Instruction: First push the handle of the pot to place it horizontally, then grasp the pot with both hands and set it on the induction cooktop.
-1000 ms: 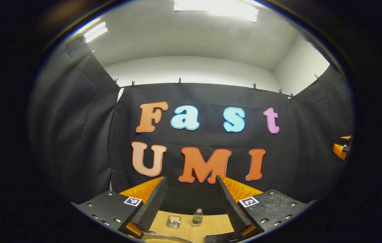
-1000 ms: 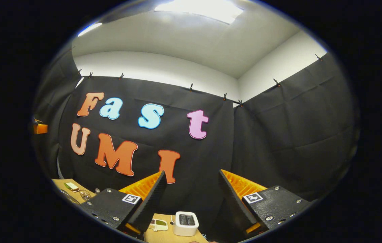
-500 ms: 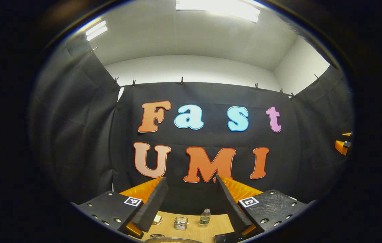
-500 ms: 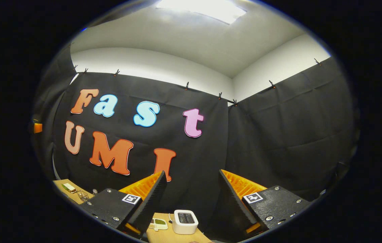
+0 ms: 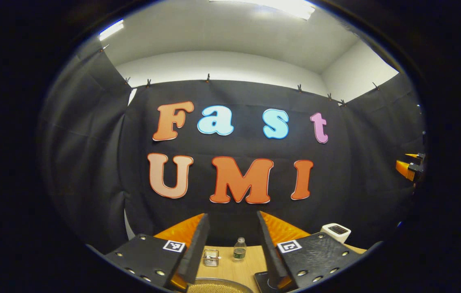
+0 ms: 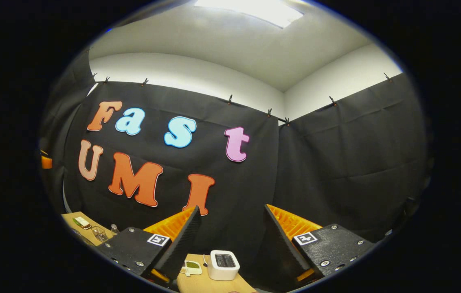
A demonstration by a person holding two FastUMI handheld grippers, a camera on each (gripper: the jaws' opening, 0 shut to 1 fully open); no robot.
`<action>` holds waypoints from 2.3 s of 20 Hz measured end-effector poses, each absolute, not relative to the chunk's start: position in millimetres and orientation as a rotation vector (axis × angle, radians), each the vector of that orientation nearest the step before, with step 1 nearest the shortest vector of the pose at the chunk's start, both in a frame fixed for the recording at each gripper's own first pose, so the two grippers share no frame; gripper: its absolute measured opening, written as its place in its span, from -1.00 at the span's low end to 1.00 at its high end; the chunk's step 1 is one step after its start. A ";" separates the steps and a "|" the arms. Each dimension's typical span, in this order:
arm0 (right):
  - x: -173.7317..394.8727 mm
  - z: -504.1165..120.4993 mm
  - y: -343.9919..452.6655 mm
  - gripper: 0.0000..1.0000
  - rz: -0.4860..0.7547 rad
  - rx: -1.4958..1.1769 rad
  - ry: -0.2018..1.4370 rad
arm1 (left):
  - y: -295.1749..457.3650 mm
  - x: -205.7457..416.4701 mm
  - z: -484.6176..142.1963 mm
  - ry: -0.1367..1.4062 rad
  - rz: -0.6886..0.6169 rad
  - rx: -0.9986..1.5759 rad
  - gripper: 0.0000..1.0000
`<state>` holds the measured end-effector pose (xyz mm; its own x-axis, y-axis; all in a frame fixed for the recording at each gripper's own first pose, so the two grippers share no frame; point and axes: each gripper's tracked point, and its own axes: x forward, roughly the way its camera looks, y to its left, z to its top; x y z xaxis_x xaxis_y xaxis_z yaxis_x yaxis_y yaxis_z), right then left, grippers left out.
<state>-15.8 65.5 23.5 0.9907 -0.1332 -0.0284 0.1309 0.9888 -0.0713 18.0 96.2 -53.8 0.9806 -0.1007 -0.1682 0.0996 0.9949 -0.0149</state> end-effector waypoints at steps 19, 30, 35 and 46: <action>-19.7 -12.4 41.9 0.90 -0.160 -0.083 0.112 | 46.7 -160.2 -345.1 1.300 -0.437 0.181 -0.88; -36.8 -28.3 5.0 0.90 -0.240 -0.095 0.168 | 89.7 -266.4 -403.3 1.690 -0.485 0.395 -0.90; -45.2 -28.7 -4.6 0.90 -0.269 -0.100 0.180 | 105.0 -279.9 -433.1 1.756 -0.460 0.454 -0.90; -72.5 -29.8 -28.5 0.90 -0.350 -0.130 0.214 | 93.5 -269.1 -479.4 1.777 -0.421 0.454 -0.95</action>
<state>-72.5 -28.5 -29.8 0.9170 -0.3532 -0.1852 0.3258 0.9313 -0.1629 -269.1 93.5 -479.4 -0.2301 0.0842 -0.9695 0.5103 0.8587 -0.0465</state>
